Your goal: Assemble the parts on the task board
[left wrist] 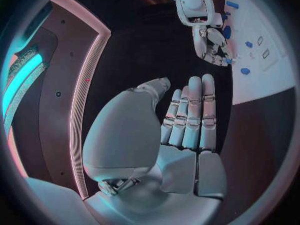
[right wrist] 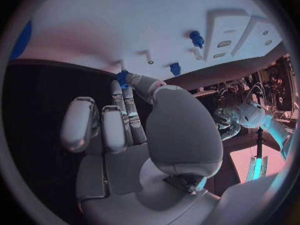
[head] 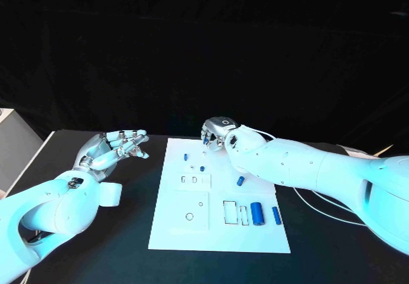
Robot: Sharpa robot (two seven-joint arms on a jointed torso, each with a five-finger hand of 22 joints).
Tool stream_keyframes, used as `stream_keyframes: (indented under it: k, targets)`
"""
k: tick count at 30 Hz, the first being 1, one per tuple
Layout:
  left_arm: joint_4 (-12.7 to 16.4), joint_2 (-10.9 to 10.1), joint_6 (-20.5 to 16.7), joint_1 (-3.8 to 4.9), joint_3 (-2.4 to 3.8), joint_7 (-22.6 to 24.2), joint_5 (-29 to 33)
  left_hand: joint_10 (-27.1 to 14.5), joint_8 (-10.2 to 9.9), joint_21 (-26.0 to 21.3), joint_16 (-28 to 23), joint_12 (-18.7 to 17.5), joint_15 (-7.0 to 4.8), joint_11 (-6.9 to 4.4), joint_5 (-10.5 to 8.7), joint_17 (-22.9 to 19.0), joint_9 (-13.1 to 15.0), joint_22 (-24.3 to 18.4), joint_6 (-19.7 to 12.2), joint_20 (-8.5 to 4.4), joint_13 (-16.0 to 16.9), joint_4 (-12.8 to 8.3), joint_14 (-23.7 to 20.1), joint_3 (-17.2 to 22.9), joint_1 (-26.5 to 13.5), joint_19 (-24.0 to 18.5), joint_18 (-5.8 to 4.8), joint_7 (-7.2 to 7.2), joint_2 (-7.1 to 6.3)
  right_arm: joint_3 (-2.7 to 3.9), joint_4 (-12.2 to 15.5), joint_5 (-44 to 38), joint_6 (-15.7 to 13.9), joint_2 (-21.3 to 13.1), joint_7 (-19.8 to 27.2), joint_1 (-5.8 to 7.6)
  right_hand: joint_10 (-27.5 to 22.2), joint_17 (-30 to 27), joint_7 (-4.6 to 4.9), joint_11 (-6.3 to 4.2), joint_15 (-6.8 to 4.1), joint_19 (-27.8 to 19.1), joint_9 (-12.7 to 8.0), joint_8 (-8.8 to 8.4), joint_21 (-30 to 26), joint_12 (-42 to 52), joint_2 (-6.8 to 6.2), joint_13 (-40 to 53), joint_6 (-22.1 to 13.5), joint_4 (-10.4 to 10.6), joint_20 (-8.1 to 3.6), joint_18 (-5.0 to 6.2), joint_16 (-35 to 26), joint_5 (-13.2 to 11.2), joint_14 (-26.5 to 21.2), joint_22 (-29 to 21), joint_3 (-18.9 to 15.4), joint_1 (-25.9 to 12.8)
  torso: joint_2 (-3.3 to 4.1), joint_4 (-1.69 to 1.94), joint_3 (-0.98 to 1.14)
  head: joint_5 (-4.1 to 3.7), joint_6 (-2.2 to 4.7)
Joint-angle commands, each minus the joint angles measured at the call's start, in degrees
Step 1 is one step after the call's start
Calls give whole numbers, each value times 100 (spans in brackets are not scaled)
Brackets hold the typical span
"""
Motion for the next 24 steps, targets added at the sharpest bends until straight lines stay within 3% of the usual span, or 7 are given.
stream_keyframes:
  k: [1, 24]
  targets:
    - [16, 2, 87, 4, 7, 23, -23, 40, 39, 22, 21, 17, -8, -5, -31, 10, 5, 10, 33, -5, 7, 5, -47, 30, -36, -30, 7, -18, 3, -40, -4, -32, 397, -14, 0, -68, 100, 7, 3, -126, 23, -28, 1, -28, 16, 32, 47, 217, -31, -26, 9, -96, 36, 3, 177, 11, 9, -8, 4, 3, -1, 0, 0]
    - [-46, -2, 79, 4, 7, 6, -23, 40, 45, 80, 62, 17, -8, -5, -32, 6, 9, 53, 32, -3, 7, -4, -74, 47, -32, -72, 9, -20, 0, -45, 299, -225, 11, -232, -63, -90, 128, 47, -4, -137, 19, -10, 33, -2, 77, 55, 57, 233, -3, -48, 13, -108, 67, 31, 186, 95, 25, 2, 14, 21, -7, 7, 1]
